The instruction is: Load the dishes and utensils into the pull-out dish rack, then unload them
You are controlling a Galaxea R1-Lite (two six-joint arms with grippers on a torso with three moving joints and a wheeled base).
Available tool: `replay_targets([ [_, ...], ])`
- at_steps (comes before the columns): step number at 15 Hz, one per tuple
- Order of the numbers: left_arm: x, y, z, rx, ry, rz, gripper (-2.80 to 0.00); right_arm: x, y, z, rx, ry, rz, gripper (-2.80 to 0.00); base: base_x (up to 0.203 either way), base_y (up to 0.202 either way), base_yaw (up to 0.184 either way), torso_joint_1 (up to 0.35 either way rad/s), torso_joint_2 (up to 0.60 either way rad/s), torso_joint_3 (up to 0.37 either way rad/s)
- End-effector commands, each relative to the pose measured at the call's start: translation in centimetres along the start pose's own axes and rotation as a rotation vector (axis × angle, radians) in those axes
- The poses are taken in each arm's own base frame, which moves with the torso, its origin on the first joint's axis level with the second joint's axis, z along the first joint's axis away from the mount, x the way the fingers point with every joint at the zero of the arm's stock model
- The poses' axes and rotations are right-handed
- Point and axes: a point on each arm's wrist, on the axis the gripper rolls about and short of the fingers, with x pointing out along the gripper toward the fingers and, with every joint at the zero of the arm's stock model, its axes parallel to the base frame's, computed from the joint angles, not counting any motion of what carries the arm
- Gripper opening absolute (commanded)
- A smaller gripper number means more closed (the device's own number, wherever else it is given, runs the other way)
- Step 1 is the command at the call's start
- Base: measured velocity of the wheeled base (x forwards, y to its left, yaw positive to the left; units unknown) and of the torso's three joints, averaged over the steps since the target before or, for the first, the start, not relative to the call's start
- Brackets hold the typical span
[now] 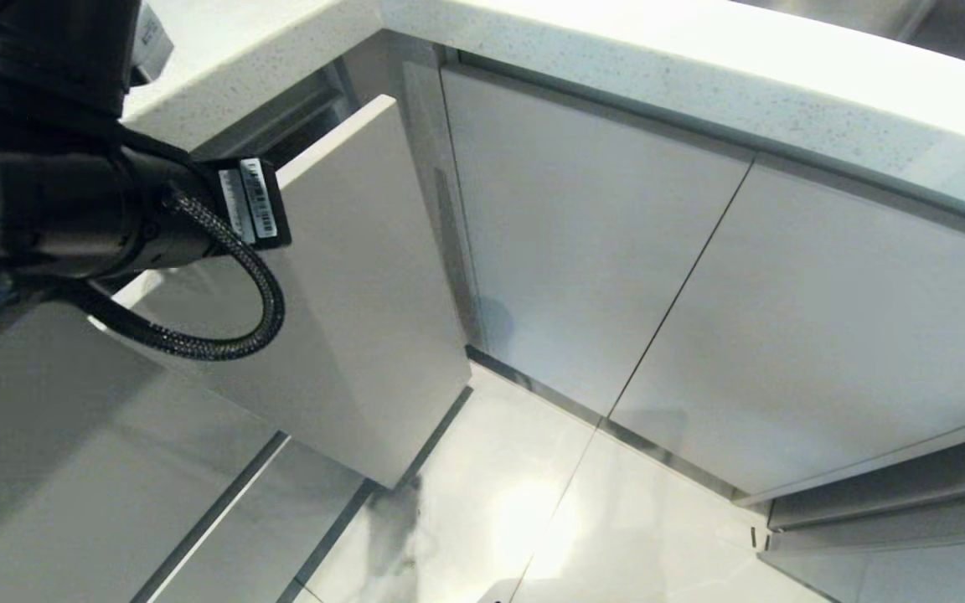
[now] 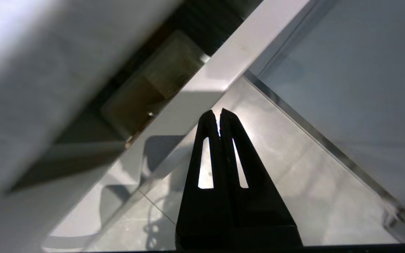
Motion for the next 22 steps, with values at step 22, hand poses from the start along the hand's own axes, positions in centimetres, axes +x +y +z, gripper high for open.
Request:
replay_targets([
  [22, -12.6, 14.7, 1.8, 0.054, -0.464, -0.468, -2.80, 0.0, 0.0, 0.0, 0.000, -0.003, 0.000, -2.80, 0.000, 0.000, 0.000, 0.000, 0.00, 0.000],
])
